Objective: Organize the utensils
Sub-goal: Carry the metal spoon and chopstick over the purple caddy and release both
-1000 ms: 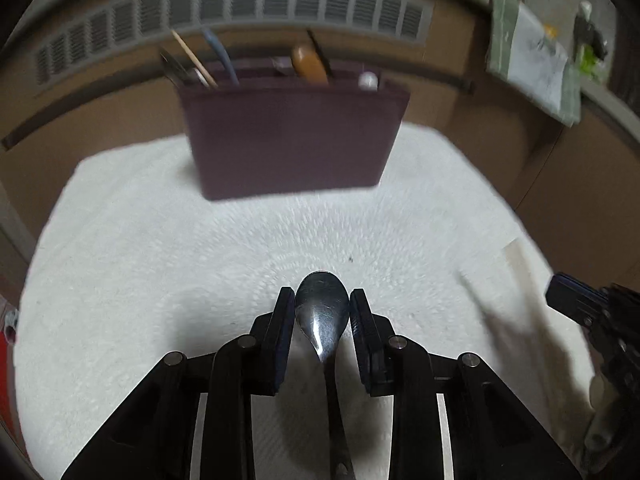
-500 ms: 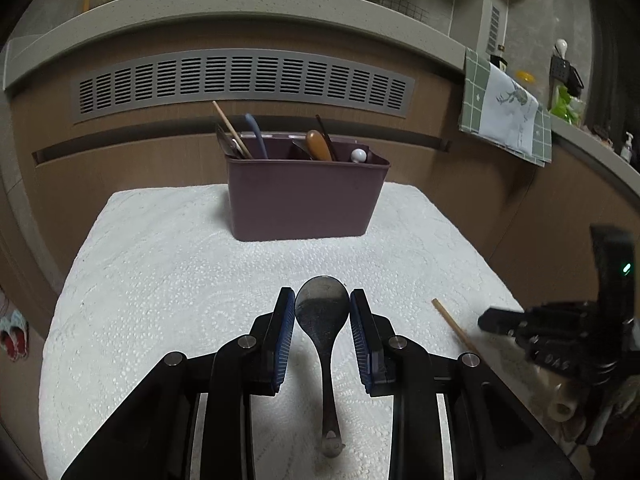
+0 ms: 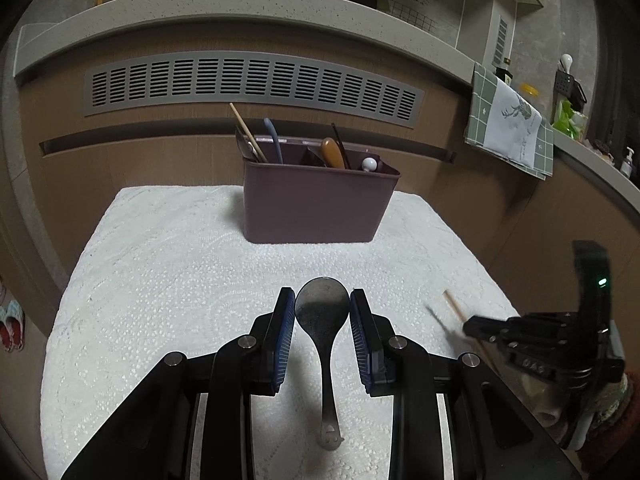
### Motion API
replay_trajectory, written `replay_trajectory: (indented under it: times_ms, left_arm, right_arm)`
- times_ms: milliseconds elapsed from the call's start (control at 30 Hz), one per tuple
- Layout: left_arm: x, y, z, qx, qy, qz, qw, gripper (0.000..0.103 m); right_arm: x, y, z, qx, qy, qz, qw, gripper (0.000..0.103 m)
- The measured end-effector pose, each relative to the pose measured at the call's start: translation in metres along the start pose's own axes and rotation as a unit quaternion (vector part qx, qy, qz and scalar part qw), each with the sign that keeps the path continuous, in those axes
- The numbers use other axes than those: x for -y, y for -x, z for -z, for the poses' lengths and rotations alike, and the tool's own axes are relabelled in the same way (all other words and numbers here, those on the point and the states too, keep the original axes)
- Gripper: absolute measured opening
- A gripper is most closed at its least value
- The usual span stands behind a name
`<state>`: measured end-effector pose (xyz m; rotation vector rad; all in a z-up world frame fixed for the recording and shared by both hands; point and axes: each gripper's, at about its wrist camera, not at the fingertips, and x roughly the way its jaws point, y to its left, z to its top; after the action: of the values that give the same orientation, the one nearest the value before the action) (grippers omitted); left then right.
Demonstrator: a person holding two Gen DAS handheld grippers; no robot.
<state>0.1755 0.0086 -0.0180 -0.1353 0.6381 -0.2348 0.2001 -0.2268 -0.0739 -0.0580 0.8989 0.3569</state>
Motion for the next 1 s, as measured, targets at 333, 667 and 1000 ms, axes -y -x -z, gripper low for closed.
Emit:
replay_trajectory:
  times_ms: [333, 667, 1000]
  left_arm:
    - [-0.002, 0.014, -0.049, 0.062, 0.001, 0.030, 0.9977, 0.029]
    - [-0.021, 0.034, -0.206, 0.218, 0.013, 0.052, 0.9745, 0.029]
    - [-0.053, -0.083, -0.213, 0.137, 0.050, 0.040, 0.9885, 0.029]
  right_arm:
    - [-0.006, 0.066, -0.047, 0.155, -0.028, -0.016, 0.987, 0.006]
    - [-0.032, 0.147, -0.202, 0.352, 0.014, -0.018, 0.936, 0.006]
    - [-0.037, 0.079, -0.255, 0.354, 0.037, 0.026, 0.934, 0.006]
